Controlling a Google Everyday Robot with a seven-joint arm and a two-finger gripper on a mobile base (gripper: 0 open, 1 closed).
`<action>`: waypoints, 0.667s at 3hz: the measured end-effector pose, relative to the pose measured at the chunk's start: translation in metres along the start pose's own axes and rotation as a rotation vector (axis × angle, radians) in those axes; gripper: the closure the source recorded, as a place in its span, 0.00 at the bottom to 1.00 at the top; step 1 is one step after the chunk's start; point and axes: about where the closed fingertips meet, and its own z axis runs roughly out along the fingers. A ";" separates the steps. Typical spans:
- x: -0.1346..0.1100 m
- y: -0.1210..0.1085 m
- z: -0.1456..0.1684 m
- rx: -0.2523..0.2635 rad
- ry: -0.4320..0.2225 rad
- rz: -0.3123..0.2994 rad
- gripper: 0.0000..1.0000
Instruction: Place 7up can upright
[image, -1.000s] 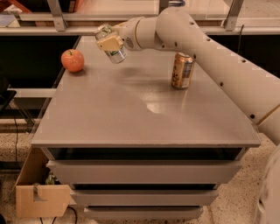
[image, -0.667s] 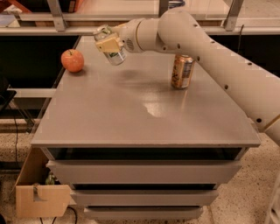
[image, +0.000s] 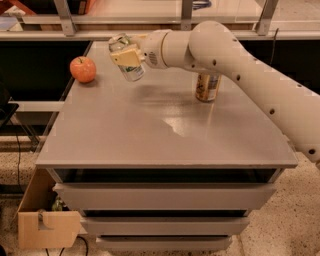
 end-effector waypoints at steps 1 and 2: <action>0.005 0.007 -0.011 -0.009 -0.046 0.045 1.00; 0.011 0.011 -0.021 -0.012 -0.090 0.087 1.00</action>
Offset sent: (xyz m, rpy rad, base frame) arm -0.0297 -0.0301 -0.0135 0.1993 0.0432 -0.0029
